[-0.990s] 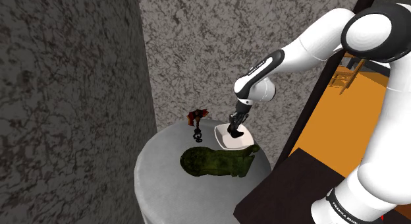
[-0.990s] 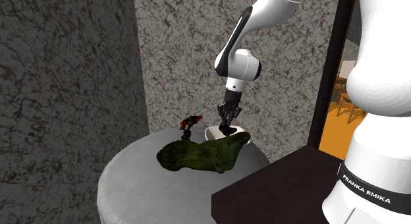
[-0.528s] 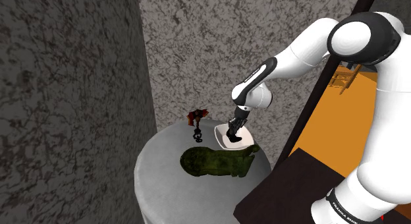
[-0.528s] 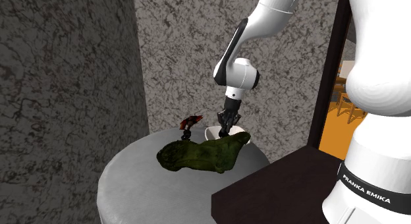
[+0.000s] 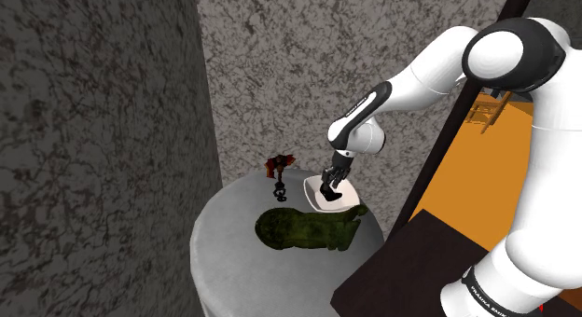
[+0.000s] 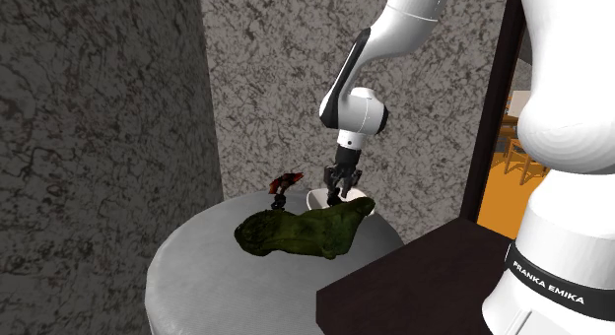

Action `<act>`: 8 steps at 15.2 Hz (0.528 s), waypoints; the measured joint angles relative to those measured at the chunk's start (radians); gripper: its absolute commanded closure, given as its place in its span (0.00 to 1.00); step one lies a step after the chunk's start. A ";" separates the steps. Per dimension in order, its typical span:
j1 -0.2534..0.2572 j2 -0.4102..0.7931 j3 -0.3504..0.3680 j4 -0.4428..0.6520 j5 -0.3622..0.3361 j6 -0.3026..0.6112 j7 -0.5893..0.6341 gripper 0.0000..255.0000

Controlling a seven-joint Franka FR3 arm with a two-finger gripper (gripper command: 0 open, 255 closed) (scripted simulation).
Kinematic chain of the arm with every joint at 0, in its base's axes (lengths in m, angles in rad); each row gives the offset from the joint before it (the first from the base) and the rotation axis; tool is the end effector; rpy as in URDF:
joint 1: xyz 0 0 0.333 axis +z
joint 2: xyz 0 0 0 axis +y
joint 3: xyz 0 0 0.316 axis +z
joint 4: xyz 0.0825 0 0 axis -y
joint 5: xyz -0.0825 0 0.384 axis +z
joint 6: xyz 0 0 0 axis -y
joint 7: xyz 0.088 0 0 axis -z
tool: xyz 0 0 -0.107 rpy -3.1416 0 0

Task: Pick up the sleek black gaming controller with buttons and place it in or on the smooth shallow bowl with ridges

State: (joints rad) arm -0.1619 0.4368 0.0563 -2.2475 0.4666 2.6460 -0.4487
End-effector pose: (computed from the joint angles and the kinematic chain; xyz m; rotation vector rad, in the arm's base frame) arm 0.5292 -0.0669 0.1649 -2.9009 0.1139 -0.0366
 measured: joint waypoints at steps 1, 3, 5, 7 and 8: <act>0.000 0.000 0.000 0.000 0.000 0.000 0.000 0.00; 0.000 0.001 0.000 0.000 0.000 0.000 0.001 0.00; 0.000 0.000 0.000 -0.001 0.000 0.000 0.000 0.00; 0.001 -0.044 -0.011 -0.013 -0.015 -0.033 0.012 0.00; -0.001 -0.065 -0.018 -0.013 -0.024 -0.054 0.016 0.00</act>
State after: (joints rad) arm -0.1629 0.3714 0.0383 -2.2606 0.4425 2.5917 -0.4323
